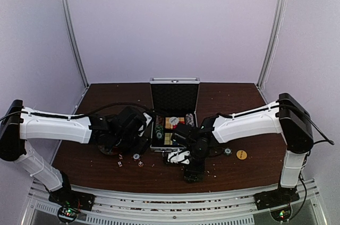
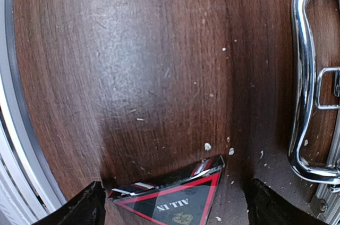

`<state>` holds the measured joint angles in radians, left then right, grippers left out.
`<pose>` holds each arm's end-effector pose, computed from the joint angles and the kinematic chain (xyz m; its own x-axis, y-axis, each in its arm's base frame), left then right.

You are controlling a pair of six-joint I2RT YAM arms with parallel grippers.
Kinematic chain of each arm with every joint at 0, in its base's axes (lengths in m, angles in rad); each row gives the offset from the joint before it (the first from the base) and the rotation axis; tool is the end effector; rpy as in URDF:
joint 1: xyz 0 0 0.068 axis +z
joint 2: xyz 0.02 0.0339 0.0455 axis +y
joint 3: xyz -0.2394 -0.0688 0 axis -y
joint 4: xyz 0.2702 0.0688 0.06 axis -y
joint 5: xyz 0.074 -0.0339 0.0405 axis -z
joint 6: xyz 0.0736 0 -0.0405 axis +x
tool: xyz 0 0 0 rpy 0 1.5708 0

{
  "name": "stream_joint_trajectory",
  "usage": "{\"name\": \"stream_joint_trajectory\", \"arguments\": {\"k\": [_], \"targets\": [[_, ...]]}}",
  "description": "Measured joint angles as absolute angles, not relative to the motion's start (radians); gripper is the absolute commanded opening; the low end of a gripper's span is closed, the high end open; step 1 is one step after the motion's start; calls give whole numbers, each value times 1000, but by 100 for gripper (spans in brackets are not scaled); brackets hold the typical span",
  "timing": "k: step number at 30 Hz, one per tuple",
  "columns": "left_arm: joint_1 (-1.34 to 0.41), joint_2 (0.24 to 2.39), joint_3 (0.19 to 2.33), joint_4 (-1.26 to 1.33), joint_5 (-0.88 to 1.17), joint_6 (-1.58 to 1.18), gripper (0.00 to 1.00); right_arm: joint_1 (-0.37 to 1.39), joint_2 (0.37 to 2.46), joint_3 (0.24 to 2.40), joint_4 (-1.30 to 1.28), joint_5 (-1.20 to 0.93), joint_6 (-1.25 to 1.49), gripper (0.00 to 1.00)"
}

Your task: Pack up texas hold em set

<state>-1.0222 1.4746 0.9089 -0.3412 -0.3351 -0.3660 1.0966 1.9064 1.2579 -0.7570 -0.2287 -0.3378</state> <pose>0.2009 -0.2823 0.1446 -0.6341 0.3894 -0.6681 0.5068 0.8618 0.0213 0.1561 0.3407 0.0805 -0.1321 -0.9643 -0.2294 -0.9829 0.0975 0.1565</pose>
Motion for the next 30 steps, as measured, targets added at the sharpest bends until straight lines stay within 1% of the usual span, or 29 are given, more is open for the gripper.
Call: {"name": "stream_joint_trajectory", "arguments": {"k": [7, 27, 30], "targets": [[-1022, 1475, 909, -341, -336, -366, 63, 1111, 1906, 1253, -743, -192, -325, 85], [-1022, 1480, 909, -341, -336, -365, 63, 1123, 1906, 1251, -766, -160, -334, 85], [-1022, 1480, 909, -341, -336, -365, 63, 1123, 1906, 1251, -772, -160, -337, 84]]}}
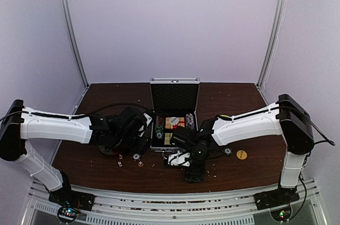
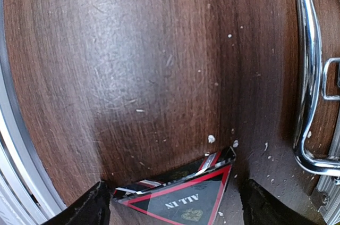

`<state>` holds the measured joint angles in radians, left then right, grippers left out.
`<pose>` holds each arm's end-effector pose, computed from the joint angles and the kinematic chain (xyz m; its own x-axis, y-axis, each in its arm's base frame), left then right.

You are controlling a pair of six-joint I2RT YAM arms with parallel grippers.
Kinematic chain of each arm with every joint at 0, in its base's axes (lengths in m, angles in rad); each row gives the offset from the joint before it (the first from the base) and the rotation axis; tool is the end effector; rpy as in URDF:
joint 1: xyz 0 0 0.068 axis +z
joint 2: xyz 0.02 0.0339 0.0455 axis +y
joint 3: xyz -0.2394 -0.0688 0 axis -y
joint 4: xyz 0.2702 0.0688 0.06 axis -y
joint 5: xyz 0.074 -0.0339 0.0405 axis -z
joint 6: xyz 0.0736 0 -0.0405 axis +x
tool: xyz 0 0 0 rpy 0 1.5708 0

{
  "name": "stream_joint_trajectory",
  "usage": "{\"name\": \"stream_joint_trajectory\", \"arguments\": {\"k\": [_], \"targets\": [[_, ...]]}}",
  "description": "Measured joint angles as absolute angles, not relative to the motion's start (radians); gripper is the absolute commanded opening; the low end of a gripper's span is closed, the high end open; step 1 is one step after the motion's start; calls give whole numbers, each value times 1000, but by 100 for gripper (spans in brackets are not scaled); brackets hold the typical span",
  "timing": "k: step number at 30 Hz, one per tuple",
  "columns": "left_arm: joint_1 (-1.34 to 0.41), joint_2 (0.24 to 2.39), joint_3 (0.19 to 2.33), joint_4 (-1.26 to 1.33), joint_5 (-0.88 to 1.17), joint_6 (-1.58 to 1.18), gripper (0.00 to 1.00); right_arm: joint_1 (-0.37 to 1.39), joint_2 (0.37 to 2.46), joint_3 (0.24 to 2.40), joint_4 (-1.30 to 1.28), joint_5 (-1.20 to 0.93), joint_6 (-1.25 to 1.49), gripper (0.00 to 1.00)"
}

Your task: Pack up texas hold em set

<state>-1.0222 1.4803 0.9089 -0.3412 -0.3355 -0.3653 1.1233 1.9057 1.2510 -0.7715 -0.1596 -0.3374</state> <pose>0.2010 -0.2825 0.1427 -0.6356 0.3932 -0.6644 0.5071 0.8616 0.0248 0.1499 0.3392 0.0775 -0.1061 -0.9764 -0.1880 -0.9910 0.0883 0.1007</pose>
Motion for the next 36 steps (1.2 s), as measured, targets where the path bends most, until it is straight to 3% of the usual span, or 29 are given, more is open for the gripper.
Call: {"name": "stream_joint_trajectory", "arguments": {"k": [10, 17, 26, 36], "targets": [[-1022, 1480, 909, -341, -336, -365, 63, 1125, 1906, 1252, -779, -155, -337, 66], [-1022, 1480, 909, -340, -336, -365, 63, 1126, 1905, 1321, -860, -146, -371, 65], [-1022, 1476, 893, -337, -336, -369, 63, 1066, 1907, 1576, -919, -122, -455, 64], [-1022, 1348, 828, -340, -391, -431, 63, 904, 2080, 1767, -903, -50, -571, 64]]}}
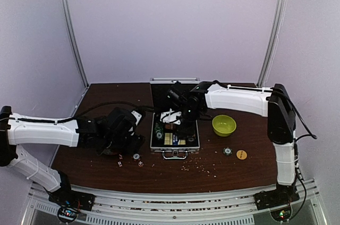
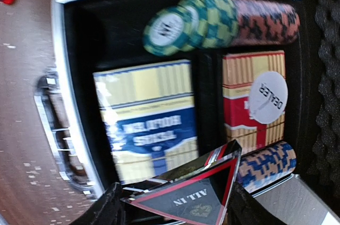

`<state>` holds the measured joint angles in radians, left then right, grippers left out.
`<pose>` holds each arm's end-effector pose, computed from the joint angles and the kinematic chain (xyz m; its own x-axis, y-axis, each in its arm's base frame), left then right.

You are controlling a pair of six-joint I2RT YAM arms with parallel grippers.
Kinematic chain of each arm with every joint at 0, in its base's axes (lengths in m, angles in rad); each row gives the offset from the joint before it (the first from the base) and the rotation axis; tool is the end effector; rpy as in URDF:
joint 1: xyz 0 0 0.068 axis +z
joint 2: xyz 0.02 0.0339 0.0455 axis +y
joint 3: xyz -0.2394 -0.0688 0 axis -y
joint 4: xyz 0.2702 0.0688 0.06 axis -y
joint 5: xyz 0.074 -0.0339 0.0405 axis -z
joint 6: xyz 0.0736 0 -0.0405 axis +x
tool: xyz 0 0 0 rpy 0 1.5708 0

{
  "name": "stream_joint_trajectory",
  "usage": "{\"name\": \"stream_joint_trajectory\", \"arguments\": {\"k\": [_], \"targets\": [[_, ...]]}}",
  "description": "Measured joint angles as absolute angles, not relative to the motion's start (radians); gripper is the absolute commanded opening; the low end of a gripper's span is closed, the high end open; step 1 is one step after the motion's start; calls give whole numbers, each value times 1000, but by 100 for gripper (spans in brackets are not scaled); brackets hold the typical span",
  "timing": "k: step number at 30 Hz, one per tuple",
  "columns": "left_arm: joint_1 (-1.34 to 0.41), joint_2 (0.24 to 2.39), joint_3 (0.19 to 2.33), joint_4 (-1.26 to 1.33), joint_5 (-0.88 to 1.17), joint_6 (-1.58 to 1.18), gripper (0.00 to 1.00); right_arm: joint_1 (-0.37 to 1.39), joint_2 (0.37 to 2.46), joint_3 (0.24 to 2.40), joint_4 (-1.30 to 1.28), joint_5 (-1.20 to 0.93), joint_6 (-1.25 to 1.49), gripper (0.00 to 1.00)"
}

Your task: Pack up texas hold em set

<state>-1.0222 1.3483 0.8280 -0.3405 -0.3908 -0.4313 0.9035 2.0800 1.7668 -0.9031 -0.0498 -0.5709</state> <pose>0.1929 -0.2619 0.1570 -0.6349 0.2977 -0.7129 0.4337 0.9010 -0.0101 0.2839 0.3663 0.1580 -0.0586 -0.9465 -0.3173 -0.9827 0.1106 -0.1483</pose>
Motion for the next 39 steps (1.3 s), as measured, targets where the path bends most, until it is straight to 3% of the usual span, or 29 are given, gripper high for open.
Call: {"name": "stream_joint_trajectory", "arguments": {"k": [17, 39], "targets": [[-1022, 1289, 794, -369, -421, -492, 63, 835, 2240, 1929, -799, -22, -685, 65], [-1022, 1297, 793, -368, -415, -496, 63, 813, 2286, 1937, -710, 0, -720, 69]]}}
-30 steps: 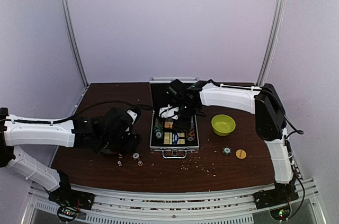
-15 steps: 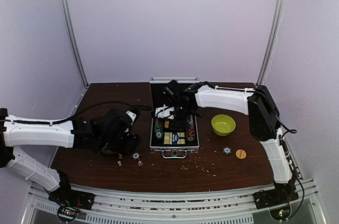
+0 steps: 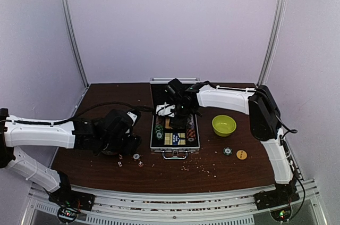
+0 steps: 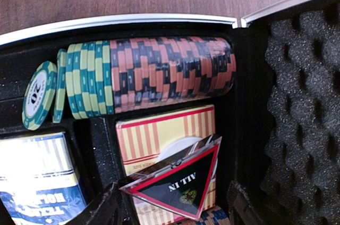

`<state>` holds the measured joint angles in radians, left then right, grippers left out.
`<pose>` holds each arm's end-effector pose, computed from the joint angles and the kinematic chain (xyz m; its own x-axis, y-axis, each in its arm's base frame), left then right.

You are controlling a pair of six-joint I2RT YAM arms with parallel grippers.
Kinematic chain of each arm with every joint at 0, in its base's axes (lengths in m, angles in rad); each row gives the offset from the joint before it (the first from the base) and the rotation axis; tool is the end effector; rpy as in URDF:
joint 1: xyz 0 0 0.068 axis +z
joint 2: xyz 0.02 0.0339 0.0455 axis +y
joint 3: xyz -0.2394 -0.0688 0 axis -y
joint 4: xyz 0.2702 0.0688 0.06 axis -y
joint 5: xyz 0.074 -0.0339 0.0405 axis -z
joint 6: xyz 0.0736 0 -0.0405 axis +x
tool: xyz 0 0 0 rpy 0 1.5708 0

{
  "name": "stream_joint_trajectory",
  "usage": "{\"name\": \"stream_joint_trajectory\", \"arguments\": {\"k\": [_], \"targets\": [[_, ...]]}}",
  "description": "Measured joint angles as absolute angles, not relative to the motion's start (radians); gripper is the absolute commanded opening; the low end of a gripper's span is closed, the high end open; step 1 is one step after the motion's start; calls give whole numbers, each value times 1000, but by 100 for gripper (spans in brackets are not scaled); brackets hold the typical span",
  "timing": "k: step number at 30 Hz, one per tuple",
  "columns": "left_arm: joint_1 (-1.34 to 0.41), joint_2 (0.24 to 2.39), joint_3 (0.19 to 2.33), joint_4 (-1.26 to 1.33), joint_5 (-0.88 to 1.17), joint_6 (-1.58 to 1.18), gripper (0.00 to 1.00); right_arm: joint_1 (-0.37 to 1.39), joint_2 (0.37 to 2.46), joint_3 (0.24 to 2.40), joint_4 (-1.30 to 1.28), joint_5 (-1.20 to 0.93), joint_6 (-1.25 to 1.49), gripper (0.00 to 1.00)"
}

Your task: Pack up texas hold em set

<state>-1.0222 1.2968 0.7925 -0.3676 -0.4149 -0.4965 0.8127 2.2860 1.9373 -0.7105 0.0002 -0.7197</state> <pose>0.1879 -0.2505 0.1577 -0.6586 0.2416 -0.7127 0.3775 0.9253 -0.0351 0.3601 0.3803 0.1296 0.0278 -0.9294 -0.3680 -0.9412 0.0997 -0.3228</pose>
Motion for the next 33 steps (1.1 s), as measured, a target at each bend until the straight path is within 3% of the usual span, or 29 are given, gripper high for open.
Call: {"name": "stream_joint_trajectory", "arguments": {"k": [15, 26, 33], "targets": [[-1022, 1325, 793, -367, -411, -488, 64, 824, 2245, 1878, -714, -35, -728, 82], [-1022, 1352, 809, -367, -431, -458, 64, 847, 1798, 1575, -762, -209, -651, 79], [-1022, 1405, 871, -350, -426, -427, 64, 731, 1625, 1280, -808, -229, -616, 76]]}}
